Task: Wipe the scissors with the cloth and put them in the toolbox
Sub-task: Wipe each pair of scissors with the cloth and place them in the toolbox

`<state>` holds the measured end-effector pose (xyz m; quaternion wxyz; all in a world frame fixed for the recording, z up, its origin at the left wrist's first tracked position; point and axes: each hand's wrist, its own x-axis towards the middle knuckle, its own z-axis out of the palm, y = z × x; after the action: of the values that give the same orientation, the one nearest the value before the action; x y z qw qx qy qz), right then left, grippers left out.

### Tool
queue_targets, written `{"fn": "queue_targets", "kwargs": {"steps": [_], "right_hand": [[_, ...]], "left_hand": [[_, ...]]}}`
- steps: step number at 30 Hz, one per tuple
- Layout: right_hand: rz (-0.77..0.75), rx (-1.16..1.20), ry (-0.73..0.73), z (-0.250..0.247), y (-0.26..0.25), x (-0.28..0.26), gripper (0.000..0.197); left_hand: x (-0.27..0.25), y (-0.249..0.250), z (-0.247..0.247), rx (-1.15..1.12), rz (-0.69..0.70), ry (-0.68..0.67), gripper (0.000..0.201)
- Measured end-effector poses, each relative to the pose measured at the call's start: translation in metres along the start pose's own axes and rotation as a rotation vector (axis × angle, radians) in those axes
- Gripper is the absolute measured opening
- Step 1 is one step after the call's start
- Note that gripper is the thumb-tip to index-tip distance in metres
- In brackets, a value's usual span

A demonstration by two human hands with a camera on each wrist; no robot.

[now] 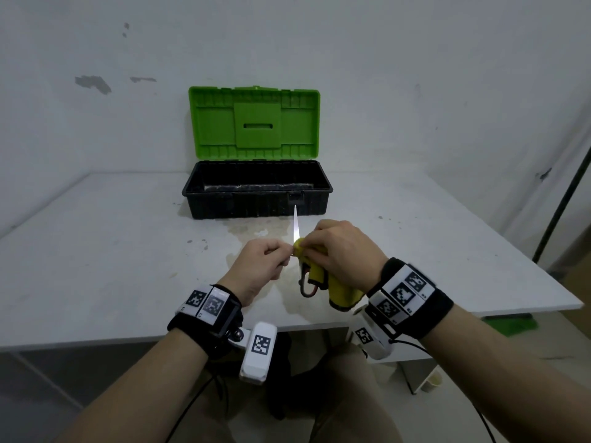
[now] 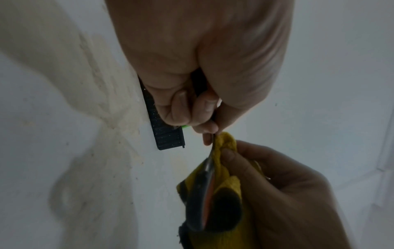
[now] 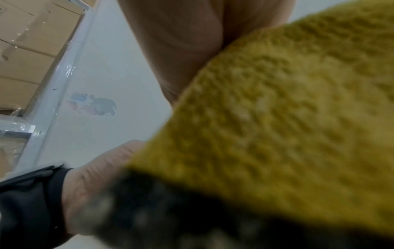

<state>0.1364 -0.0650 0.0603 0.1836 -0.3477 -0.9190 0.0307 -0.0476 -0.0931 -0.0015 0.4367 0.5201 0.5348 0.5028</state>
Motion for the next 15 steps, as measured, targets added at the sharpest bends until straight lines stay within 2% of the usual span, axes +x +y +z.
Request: {"fn": "queue_targets", "kwargs": {"steps": [7,10,15], "right_hand": [[0.305,0.007,0.123,-0.010,0.049,0.003,0.018],[0.386,0.028,0.137,-0.012,0.065,0.003,0.019],[0.528,0.152,0.140,-0.004,0.086,0.009,0.015]], "left_hand": [[0.006,-0.009,-0.001,0.027,-0.019,0.035,0.031],[0.010,-0.012,-0.002,-0.013,-0.024,0.103,0.027],[0.020,-0.007,0.002,-0.044,0.010,0.131,0.027]]}}
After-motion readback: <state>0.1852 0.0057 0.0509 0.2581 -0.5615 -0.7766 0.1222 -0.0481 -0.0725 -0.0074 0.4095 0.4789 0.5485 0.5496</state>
